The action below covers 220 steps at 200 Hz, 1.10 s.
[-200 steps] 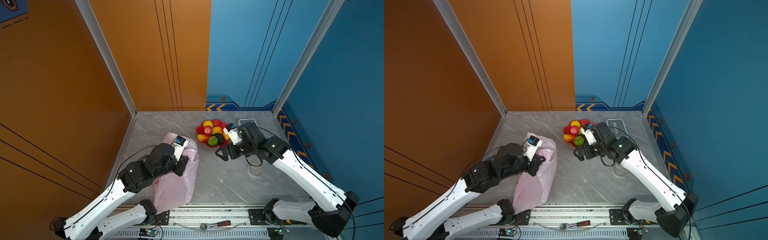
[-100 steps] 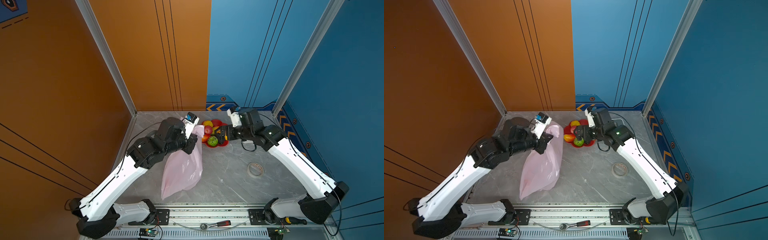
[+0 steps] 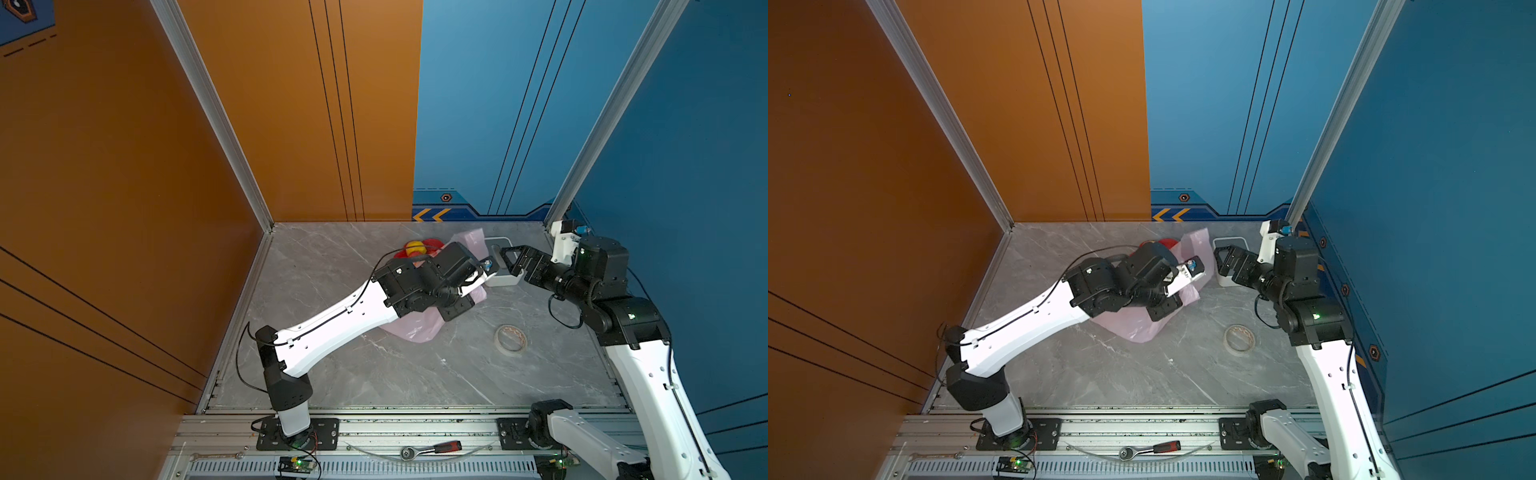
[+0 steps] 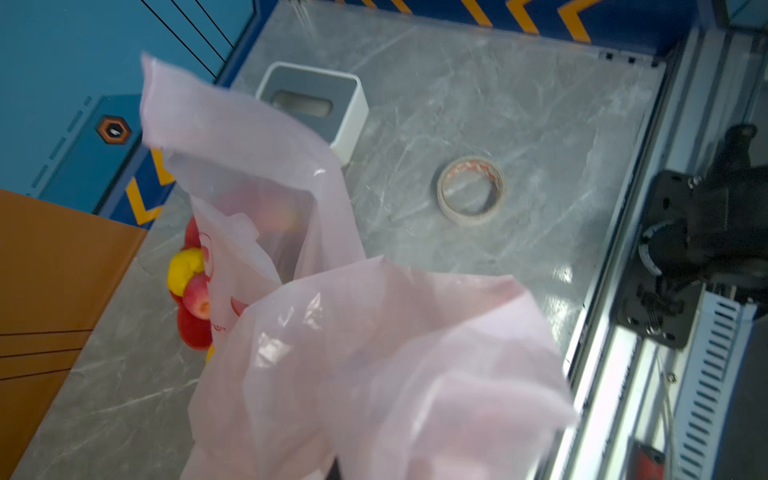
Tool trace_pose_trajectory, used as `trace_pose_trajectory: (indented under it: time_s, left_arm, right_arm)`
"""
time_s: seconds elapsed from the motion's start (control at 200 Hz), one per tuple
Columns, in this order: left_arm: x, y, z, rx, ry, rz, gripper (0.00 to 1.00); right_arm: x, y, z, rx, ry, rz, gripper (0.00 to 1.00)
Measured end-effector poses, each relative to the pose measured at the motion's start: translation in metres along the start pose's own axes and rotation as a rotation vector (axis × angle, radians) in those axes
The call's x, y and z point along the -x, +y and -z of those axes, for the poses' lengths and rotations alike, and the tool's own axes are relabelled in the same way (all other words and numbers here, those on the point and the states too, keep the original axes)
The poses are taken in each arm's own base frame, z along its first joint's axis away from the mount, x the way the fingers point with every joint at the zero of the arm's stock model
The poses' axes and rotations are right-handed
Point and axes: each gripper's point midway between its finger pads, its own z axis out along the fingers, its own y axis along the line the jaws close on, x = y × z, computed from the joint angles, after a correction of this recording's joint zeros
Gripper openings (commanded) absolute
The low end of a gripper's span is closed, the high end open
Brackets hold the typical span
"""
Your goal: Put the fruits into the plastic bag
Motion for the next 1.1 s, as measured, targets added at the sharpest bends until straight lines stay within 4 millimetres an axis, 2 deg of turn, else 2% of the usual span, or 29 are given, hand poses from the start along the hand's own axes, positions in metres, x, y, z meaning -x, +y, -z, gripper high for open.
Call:
trace_pose_trajectory:
  time_s: [0.155,0.255,0.405,0.521,0.641,0.766,0.841,1.101]
  left_arm:
    - [-0.069,-0.013,0.003,0.023,0.101,0.022,0.0]
    - [-0.089,-0.007,0.014,0.051,0.09,0.072,0.0]
    - [-0.089,0.002,0.029,0.073,0.016,0.143,0.0]
    - [-0.086,0.005,0.03,0.08,-0.013,0.174,0.0]
    - [-0.093,0.003,0.022,0.079,-0.001,0.184,0.0]
    - [-0.104,0.002,0.017,0.081,0.018,0.196,0.0]
    - [-0.108,0.003,0.018,0.083,0.017,0.204,0.0]
    - [-0.105,0.008,0.026,0.088,-0.022,0.235,0.0]
  right_arm:
    - [-0.034,-0.008,-0.03,0.004,0.138,-0.021,1.0]
    - [-0.051,0.001,-0.042,0.02,0.203,0.015,1.0]
    - [-0.084,0.013,-0.058,0.013,0.319,0.099,1.0]
    - [-0.115,0.016,-0.071,-0.02,0.42,0.149,1.0]
    - [-0.144,0.004,-0.078,-0.077,0.487,0.179,1.0]
    - [-0.163,-0.018,-0.083,-0.128,0.537,0.159,1.0]
    - [-0.175,-0.026,-0.094,-0.137,0.577,0.14,1.0]
    - [-0.202,-0.027,-0.147,-0.101,0.666,0.106,1.0]
